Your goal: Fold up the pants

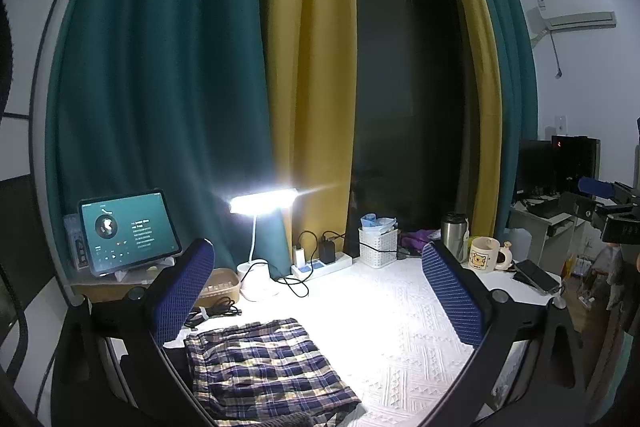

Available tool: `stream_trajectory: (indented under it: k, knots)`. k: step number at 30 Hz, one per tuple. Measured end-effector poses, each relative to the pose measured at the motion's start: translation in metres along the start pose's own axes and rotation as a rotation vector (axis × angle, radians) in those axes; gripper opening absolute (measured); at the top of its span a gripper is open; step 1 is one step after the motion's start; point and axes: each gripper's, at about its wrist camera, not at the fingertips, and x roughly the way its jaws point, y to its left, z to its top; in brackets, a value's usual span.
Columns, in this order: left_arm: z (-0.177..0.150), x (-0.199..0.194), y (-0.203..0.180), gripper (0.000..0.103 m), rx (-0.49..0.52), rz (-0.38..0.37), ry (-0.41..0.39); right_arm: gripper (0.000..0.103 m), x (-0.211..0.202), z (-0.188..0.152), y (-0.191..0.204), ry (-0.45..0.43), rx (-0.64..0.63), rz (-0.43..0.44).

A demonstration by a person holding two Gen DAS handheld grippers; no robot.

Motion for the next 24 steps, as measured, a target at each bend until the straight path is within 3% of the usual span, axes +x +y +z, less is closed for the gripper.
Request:
stream_trajectory:
  k: [24]
  knots:
    - [-0.0015, 0.0001, 0.0014, 0.103, -0.007, 0.003, 0.018, 0.103, 0.0018, -0.0021, -0.0029, 0.008, -0.002, -0.003]
